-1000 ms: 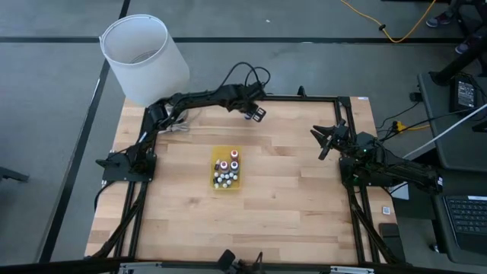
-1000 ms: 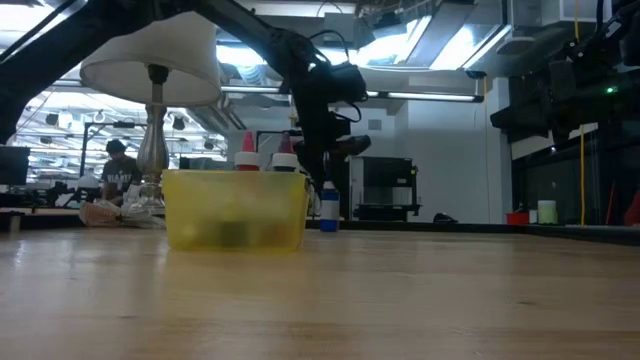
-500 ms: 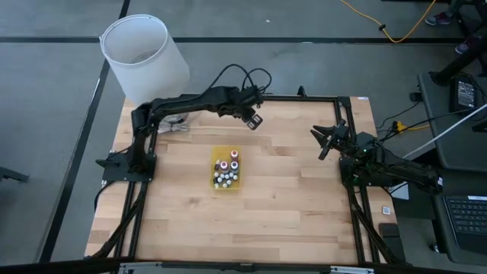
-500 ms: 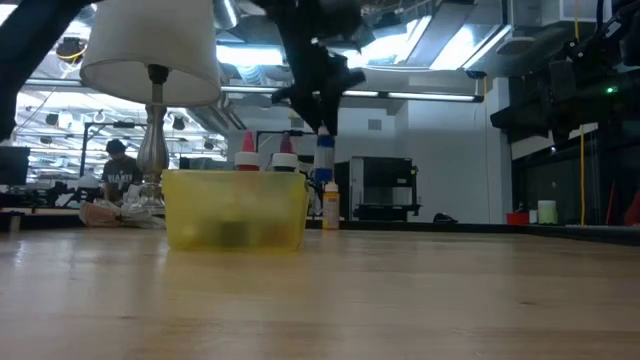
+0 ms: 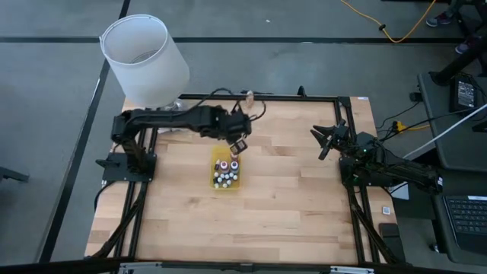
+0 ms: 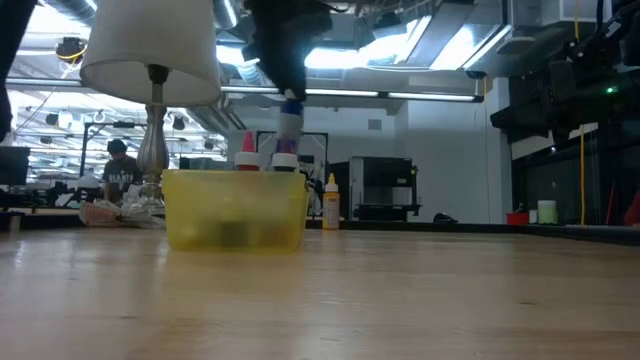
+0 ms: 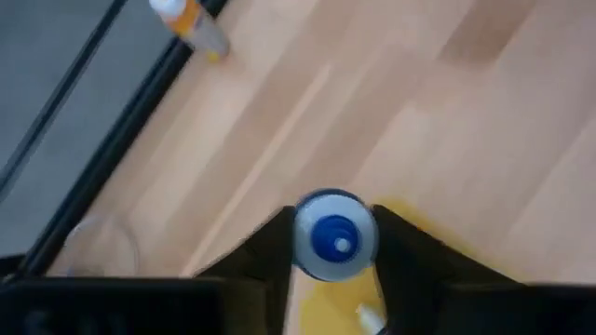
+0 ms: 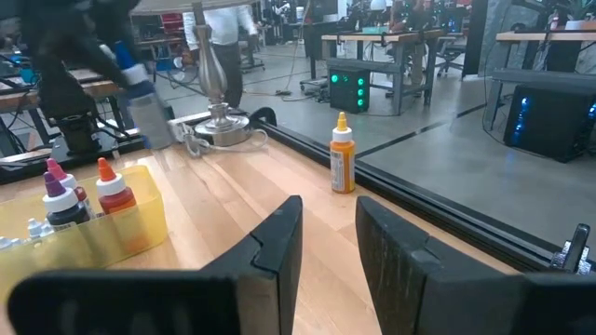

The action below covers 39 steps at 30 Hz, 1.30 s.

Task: Pick & Place food coloring
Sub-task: Put the large blue bottle into the yellow bin

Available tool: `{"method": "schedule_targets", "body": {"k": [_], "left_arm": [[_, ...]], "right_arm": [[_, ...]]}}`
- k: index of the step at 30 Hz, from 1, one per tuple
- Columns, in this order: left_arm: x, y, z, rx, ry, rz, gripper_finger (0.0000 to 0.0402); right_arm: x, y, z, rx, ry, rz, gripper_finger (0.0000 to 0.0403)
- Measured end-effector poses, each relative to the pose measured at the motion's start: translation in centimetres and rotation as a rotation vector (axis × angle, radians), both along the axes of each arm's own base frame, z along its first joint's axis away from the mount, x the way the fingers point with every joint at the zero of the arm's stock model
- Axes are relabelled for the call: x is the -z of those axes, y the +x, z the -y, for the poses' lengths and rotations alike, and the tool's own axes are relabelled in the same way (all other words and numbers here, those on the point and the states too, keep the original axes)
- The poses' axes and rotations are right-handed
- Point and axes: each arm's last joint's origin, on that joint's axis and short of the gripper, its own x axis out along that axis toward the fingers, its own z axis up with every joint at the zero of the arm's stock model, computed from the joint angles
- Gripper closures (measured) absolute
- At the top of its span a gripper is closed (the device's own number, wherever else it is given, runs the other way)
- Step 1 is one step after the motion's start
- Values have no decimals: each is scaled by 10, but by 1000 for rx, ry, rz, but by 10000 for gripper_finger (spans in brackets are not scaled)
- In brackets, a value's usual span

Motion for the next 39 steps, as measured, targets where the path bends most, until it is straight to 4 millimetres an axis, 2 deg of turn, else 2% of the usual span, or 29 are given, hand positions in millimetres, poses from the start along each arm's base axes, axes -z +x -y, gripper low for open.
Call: {"method": "schedule_targets", "body": {"k": [7,15,22,28,34,39], "left_arm": [[22,-24,26,39,-14,-20,280],[51,-34,44,56,-57,20,282],[83,-36,47,83,-101,38,286],[100,-37,47,113,-99,62,279],[110,-38,45,127,-122,74,282],[110,-38,45,161,-91,60,252]], "right_arm": [[0,0,0,0,0,0,297],[0,0,0,0,0,0,297],[0,0,0,0,0,0,297],[0,0,0,0,0,0,297],[0,0,0,0,0,0,297],[0,0,0,0,0,0,297]]}}
